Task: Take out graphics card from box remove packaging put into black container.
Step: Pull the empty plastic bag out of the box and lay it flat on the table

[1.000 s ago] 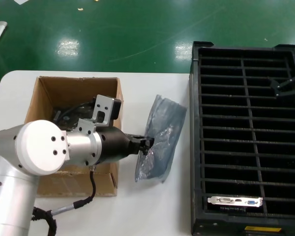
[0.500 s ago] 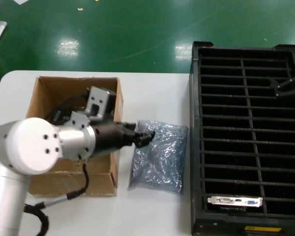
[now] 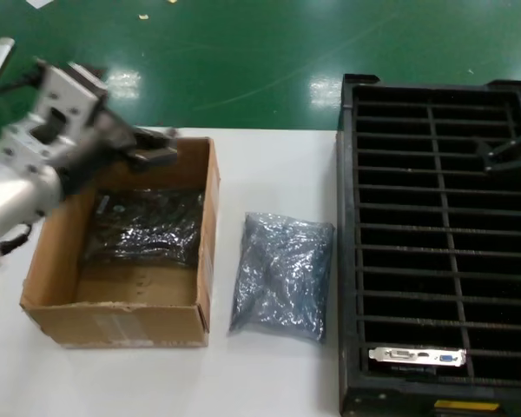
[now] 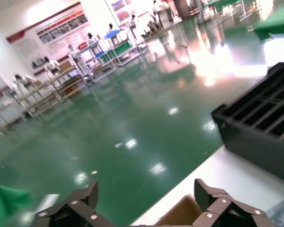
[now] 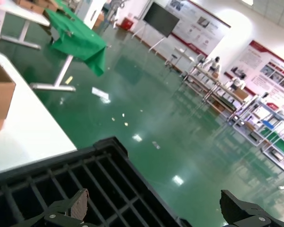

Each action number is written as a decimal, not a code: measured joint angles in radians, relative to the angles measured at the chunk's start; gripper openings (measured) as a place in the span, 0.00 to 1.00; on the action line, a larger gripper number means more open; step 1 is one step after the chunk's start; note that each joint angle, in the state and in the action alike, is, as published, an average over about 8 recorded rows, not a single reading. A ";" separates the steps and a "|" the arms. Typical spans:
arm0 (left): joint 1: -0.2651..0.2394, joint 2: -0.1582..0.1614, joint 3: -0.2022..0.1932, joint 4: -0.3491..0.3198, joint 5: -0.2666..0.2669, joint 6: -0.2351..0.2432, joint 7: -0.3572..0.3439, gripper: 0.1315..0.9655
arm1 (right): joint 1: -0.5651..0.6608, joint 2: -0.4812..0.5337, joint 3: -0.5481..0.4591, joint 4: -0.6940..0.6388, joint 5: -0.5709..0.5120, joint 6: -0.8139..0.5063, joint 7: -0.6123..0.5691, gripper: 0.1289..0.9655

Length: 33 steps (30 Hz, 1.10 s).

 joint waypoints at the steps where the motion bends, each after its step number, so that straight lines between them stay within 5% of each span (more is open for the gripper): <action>1: 0.006 -0.001 -0.003 -0.003 -0.003 -0.008 0.008 0.63 | -0.004 -0.002 0.001 0.001 0.004 0.003 -0.002 1.00; 9: 0.053 0.008 0.005 0.017 -0.105 -0.079 0.071 0.83 | -0.067 -0.026 0.014 0.023 0.055 0.054 -0.029 1.00; 33: 0.253 0.030 0.016 0.070 -0.480 -0.374 0.348 1.00 | -0.311 -0.119 0.064 0.108 0.256 0.251 -0.137 1.00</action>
